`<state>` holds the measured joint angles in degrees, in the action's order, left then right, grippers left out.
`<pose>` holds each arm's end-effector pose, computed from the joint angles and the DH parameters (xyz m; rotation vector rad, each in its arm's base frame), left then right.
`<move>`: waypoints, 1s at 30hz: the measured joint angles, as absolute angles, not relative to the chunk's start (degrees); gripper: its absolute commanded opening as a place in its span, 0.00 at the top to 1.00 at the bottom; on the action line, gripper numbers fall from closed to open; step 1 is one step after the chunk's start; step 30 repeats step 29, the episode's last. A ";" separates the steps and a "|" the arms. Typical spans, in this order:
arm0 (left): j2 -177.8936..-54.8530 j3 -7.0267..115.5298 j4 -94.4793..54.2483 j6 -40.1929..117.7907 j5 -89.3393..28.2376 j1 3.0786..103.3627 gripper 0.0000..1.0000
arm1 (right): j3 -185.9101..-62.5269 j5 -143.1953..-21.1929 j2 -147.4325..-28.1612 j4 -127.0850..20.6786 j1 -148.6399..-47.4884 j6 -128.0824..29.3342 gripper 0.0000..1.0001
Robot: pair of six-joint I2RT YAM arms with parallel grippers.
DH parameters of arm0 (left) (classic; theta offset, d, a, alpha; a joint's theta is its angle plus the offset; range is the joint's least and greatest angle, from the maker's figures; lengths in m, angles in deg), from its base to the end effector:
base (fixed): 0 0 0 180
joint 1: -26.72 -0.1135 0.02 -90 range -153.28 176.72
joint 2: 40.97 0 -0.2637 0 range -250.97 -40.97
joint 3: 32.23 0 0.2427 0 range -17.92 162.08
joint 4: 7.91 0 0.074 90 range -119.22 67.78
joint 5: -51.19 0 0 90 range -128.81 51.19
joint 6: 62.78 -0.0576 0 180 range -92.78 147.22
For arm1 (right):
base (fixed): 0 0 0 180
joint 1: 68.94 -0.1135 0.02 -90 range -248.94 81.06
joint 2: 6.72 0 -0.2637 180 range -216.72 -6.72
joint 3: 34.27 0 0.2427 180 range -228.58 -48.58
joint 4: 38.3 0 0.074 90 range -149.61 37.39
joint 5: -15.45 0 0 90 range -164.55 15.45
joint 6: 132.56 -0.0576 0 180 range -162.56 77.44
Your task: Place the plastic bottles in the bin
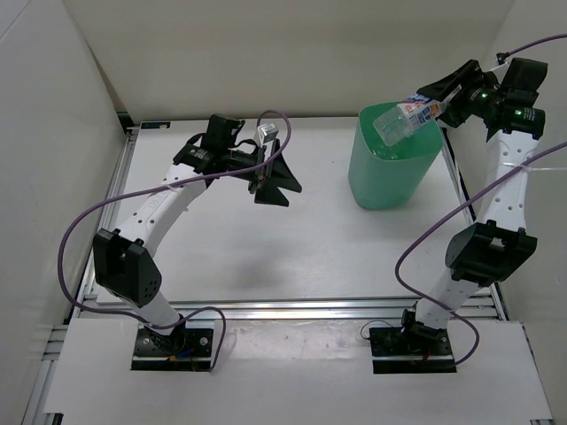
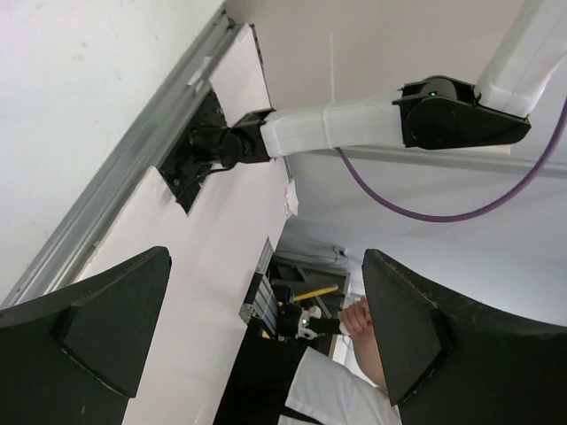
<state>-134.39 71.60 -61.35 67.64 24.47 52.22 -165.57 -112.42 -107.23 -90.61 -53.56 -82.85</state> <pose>0.2915 -0.1960 0.3524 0.3279 2.4815 -1.8216 0.3832 -0.0687 0.4532 0.5009 1.9103 0.9266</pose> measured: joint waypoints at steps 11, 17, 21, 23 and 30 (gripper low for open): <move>-131.66 67.18 -65.16 65.65 17.24 47.19 0.00 | -169.27 -108.31 -109.94 -96.68 -52.32 -79.60 0.00; -124.12 63.40 -70.34 65.17 4.21 43.45 0.00 | -170.14 -107.68 -109.43 -100.33 -48.71 -79.90 0.00; -117.06 59.60 -73.73 65.33 -6.72 40.85 0.00 | -162.23 -110.13 -104.32 -101.40 -46.24 -80.19 0.00; -115.18 59.31 -76.24 64.89 -12.40 40.24 0.00 | -155.54 -111.52 -100.14 -101.62 -46.06 -80.21 0.00; -110.59 54.86 -82.10 65.17 -32.64 40.11 0.00 | -144.39 -115.17 -91.68 -104.86 -46.59 -80.65 0.00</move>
